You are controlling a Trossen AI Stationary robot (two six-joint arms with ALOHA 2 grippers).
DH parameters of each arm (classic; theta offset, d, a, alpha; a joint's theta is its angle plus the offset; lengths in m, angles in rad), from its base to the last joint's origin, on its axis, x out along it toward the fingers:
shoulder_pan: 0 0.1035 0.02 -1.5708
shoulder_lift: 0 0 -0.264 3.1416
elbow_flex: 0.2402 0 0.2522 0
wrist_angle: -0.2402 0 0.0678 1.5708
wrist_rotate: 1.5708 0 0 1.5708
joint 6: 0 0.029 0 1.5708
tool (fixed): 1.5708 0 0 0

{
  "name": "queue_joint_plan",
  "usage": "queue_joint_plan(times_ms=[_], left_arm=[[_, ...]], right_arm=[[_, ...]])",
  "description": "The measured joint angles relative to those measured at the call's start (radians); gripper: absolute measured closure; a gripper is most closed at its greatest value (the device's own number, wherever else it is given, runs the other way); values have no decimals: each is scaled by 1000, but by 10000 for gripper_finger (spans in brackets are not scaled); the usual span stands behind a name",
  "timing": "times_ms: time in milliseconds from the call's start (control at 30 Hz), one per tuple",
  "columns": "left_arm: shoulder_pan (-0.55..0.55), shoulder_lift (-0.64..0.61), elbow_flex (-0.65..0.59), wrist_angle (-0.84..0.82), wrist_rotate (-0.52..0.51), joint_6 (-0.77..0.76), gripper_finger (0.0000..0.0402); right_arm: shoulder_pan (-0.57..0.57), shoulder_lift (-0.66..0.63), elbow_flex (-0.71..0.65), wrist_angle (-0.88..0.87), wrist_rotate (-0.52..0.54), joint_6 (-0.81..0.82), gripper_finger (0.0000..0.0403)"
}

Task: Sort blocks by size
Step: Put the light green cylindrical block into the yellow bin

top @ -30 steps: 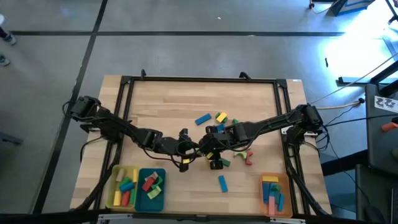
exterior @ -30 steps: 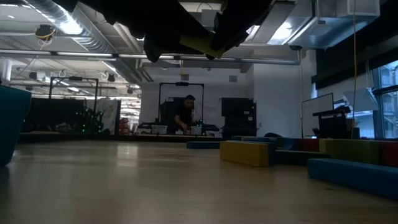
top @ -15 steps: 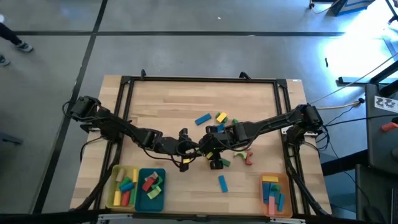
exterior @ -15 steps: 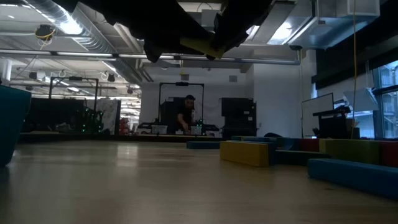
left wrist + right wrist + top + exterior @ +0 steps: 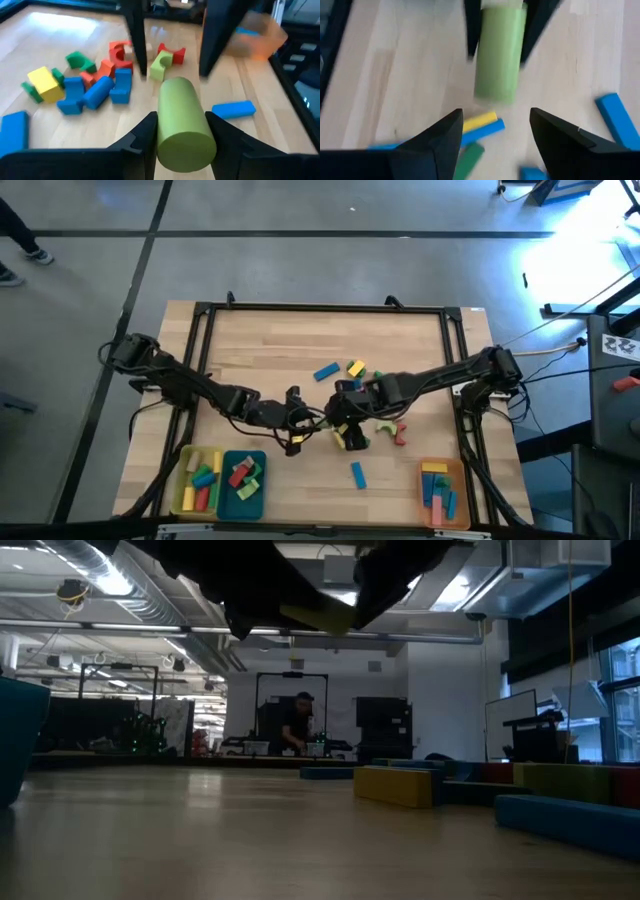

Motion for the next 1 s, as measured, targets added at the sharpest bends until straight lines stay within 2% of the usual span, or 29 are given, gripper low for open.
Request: queue_joint_plan(times_ms=[233,367,467,633,833,1000], left_arm=[[-21,-180,0,-277,65,-71,279],[-60,-319,0,-527,150,-214,278],[-96,-418,0,-726,265,-404,280],[-183,-552,0,-980,475,-813,275],[-319,-608,0,-1160,501,-1215,272],[-438,-573,0,-1161,515,-1388,271]], right_arm=[[1,-16,55,-249,0,-5,171],[1,-19,55,-339,0,-4,171],[1,-19,47,-342,0,-4,171],[0,-19,38,-327,0,18,171],[0,-19,38,-323,0,78,171],[0,-18,38,-323,0,84,171]])
